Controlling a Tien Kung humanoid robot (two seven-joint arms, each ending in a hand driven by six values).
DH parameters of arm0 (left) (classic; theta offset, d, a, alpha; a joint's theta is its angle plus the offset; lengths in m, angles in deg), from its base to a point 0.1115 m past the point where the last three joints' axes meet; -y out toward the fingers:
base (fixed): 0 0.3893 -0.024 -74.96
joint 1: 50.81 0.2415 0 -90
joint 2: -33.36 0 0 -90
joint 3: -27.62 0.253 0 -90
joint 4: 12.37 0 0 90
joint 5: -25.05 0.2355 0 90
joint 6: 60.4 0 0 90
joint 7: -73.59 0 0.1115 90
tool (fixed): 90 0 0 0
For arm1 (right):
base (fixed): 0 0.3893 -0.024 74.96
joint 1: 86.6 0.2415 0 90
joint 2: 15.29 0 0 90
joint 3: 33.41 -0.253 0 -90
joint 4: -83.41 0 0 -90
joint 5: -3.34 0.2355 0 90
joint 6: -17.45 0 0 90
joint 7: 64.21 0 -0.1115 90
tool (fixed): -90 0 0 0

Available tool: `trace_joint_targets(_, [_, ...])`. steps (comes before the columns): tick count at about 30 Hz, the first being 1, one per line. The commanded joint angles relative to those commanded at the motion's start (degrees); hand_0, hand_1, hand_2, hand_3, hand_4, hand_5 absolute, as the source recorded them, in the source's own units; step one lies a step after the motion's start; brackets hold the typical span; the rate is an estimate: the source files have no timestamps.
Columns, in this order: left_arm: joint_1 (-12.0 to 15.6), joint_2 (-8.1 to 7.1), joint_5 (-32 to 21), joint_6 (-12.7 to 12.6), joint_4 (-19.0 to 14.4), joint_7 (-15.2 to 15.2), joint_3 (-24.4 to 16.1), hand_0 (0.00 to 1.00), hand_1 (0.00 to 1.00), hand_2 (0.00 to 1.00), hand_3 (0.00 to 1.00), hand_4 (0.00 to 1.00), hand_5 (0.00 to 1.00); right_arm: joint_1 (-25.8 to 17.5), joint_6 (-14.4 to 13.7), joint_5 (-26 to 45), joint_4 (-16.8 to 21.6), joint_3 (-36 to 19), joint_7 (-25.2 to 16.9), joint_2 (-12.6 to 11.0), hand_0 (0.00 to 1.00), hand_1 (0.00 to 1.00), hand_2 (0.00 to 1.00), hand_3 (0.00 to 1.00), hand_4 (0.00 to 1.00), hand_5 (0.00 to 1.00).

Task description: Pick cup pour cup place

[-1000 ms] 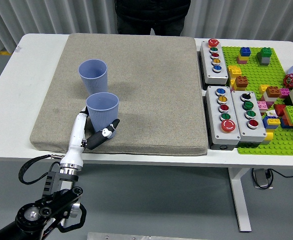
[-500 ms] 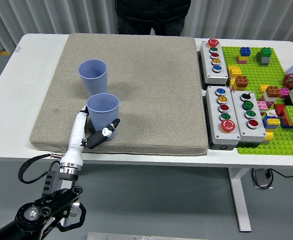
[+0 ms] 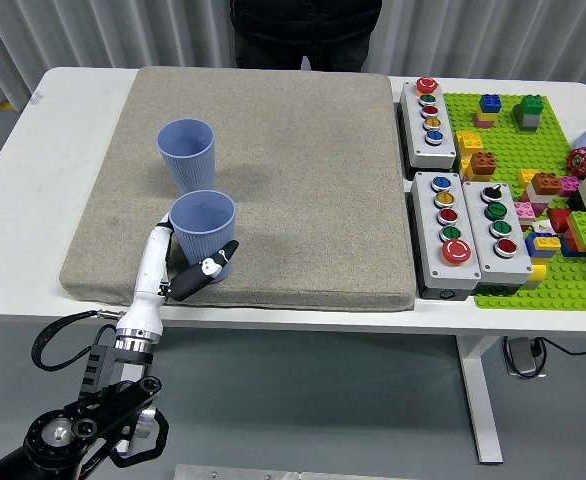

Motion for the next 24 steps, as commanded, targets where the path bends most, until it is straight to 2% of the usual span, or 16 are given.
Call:
trace_joint_targets(6, [0.74, -0.73, 0.69, 0.0, -0.99, 0.0, -0.26, 0.796, 0.8, 0.839, 0.853, 0.941, 0.55, 0.03, 0.01, -0.13, 0.0, -0.1, 0.05, 0.01, 0.674, 0.615, 0.568, 0.576, 0.002, 0.194])
trace_joint_targets(24, [1.02, -1.11, 2.88, 0.0, -1.48, 0.0, -0.55, 0.802, 0.813, 0.847, 0.849, 0.941, 0.549, 0.27, -0.12, 0.17, -0.01, 0.05, -0.02, 0.02, 0.674, 0.615, 0.567, 0.575, 0.002, 0.192])
